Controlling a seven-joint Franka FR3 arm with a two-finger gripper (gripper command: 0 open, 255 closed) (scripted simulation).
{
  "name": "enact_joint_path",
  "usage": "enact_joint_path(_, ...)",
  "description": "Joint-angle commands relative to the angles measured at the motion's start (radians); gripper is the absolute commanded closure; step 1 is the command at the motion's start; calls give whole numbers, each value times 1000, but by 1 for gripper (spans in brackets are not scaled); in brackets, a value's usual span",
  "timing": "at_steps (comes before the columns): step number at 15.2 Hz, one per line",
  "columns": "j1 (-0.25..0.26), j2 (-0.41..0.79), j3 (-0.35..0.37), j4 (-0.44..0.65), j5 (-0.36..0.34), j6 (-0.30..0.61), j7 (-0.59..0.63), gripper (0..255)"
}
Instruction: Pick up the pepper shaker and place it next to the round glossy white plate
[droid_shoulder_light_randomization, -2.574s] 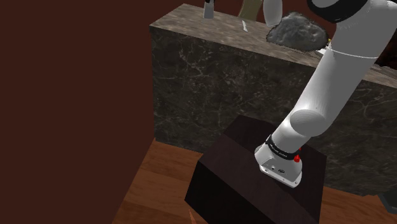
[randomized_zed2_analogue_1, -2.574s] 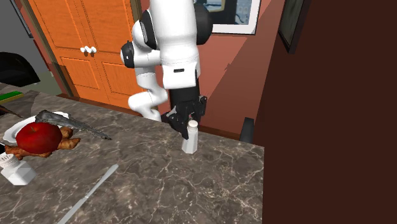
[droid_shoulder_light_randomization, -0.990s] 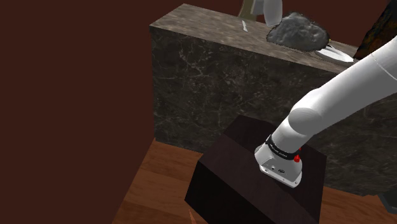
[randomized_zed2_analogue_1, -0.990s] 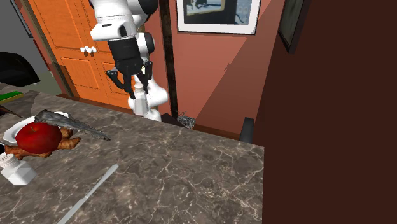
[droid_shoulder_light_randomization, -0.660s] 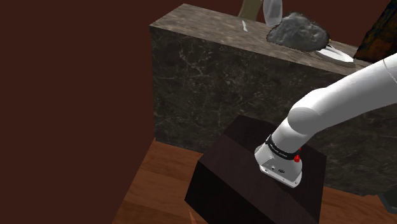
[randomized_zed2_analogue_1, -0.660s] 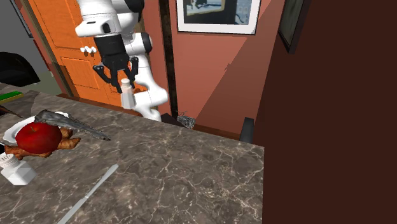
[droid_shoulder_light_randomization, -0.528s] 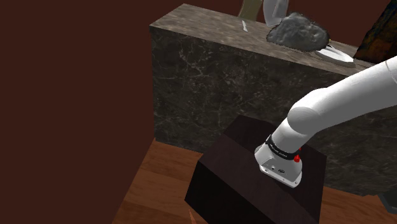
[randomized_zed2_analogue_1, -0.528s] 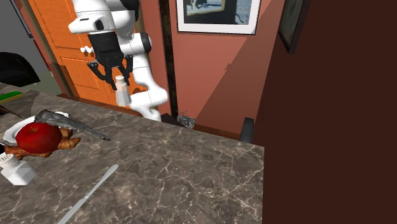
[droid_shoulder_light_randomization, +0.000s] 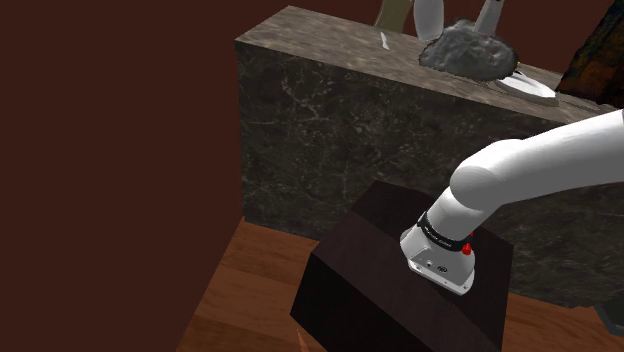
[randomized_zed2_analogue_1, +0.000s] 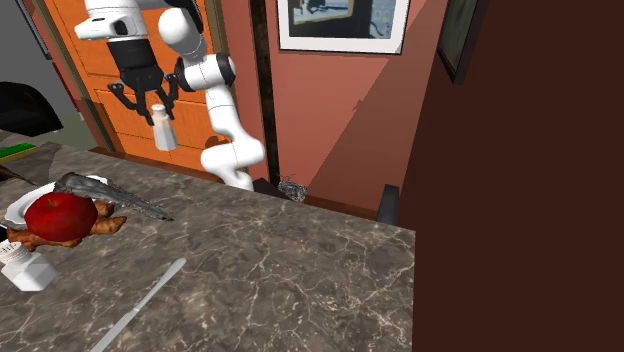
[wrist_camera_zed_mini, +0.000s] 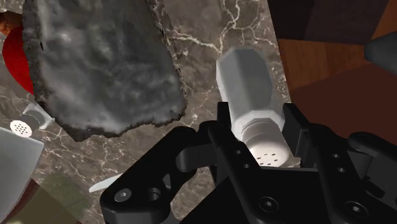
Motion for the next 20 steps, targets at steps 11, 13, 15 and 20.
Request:
enact_joint_path(11, -38, -118, -149, 101, -161, -177, -246, 255)
enact_joint_path(13, -37, -123, -179, 137, -192, -207, -295, 255)
enact_joint_path(15, -34, -125, -212, 178, -224, -235, -347, 255)
enact_joint_path(20, -9, -109, -317, 318, -317, -310, -506, 255)
